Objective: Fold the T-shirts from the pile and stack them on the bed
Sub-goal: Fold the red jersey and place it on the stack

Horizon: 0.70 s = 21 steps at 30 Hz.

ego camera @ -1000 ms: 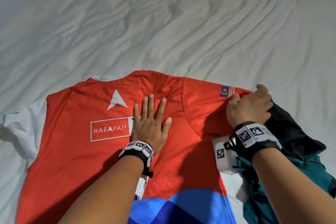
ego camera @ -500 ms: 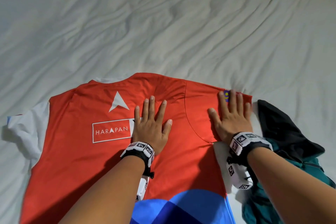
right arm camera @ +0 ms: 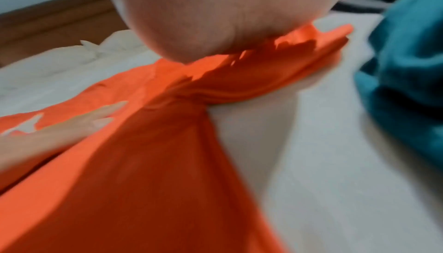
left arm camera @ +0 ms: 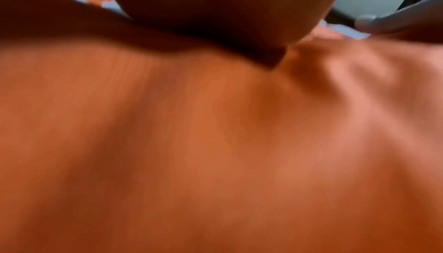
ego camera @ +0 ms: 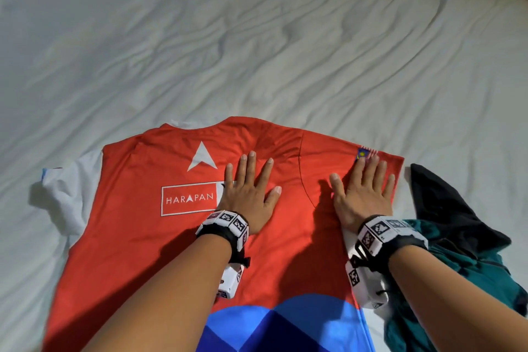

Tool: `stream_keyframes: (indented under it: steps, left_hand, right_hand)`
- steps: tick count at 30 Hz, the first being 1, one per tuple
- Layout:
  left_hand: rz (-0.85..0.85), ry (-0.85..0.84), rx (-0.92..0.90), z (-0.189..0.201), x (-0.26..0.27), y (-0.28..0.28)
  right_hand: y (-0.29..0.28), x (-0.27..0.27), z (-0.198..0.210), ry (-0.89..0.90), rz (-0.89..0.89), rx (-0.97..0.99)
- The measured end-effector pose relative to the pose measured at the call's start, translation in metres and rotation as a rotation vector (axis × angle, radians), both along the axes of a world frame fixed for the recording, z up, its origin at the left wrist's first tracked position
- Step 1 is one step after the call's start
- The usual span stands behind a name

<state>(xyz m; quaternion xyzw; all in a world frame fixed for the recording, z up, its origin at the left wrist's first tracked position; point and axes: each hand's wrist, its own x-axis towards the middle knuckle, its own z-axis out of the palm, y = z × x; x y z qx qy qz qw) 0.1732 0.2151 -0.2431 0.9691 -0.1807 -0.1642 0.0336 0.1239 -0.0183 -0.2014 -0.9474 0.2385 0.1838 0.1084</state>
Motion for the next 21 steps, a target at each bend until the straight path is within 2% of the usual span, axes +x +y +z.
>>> stream_keyframes:
  steps: [2, 4, 8, 12, 15, 17, 19, 21]
  left_hand:
    - [-0.032, -0.043, -0.057, 0.017, 0.001, 0.006]
    - [0.003, -0.183, -0.192, 0.032, -0.007, 0.024]
    - [0.360, -0.392, -0.435, 0.047, -0.042, 0.093]
    - [0.721, -0.511, -0.429, 0.054, -0.076, 0.189]
    - [1.003, -0.490, -0.541, 0.051, -0.079, 0.265]
    - [1.160, -0.411, -0.641, 0.049, -0.066, 0.308]
    - [1.229, -0.255, -0.673, 0.054, -0.045, 0.334]
    - [1.199, -0.111, -0.711, 0.055, -0.023, 0.347]
  right_hand:
    - [0.026, -0.001, 0.013, -0.072, 0.106, 0.008]
    - [0.061, -0.004, 0.019, -0.094, 0.223, 0.061]
    - [0.139, -0.008, 0.016, -0.118, 0.367, 0.161]
    - [0.215, -0.006, 0.007, -0.140, 0.492, 0.236]
    - [0.271, -0.001, 0.001, -0.125, 0.599, 0.249]
    - [0.305, 0.004, -0.005, -0.126, 0.634, 0.249]
    - [0.333, 0.009, -0.014, -0.118, 0.642, 0.232]
    - [0.356, 0.010, -0.024, -0.120, 0.610, 0.203]
